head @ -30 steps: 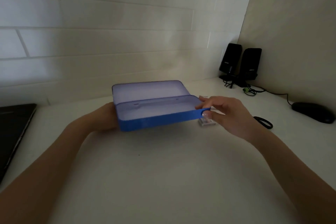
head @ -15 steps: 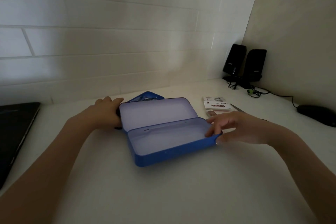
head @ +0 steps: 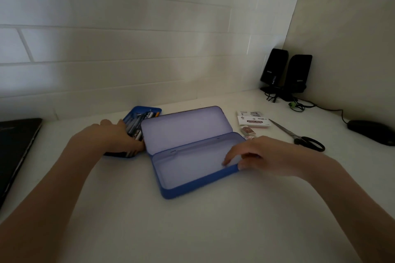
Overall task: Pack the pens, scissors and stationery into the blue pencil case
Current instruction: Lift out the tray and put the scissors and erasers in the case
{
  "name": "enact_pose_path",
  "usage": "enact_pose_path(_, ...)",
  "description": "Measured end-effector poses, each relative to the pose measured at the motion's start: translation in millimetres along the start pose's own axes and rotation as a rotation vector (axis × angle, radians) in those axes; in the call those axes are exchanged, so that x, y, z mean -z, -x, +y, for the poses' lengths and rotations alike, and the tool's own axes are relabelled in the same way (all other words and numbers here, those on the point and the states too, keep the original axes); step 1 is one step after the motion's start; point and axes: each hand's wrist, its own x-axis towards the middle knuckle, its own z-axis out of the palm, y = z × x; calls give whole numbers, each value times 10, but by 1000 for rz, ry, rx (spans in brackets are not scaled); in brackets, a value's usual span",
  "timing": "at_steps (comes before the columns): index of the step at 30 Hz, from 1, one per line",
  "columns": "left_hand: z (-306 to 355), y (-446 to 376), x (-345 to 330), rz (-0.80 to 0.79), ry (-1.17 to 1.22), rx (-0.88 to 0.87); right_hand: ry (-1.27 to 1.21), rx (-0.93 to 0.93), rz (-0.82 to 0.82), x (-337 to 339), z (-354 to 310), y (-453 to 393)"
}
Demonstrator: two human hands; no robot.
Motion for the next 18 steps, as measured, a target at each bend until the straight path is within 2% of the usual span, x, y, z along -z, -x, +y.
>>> enact_pose_path(3, -33, -44, 1, -42, -36, -12, 58, 27, 78, 6, 13, -37)
enact_pose_path(8, 62, -8, -37, -25, -70, 36, 95, 61, 168, -204, -9, -186)
enact_pose_path(14, -18, -16, 21, -59, -10, 62, 43, 103, 157, -300, -47, -235)
enact_pose_path(16, 35, -25, 41, 116, -51, -42, 24, 77, 154, -304, -3, -224)
enact_pose_path(18, 172, 20, 11, 297, 24, -246, -8, 25, 128, -272, 14, -198)
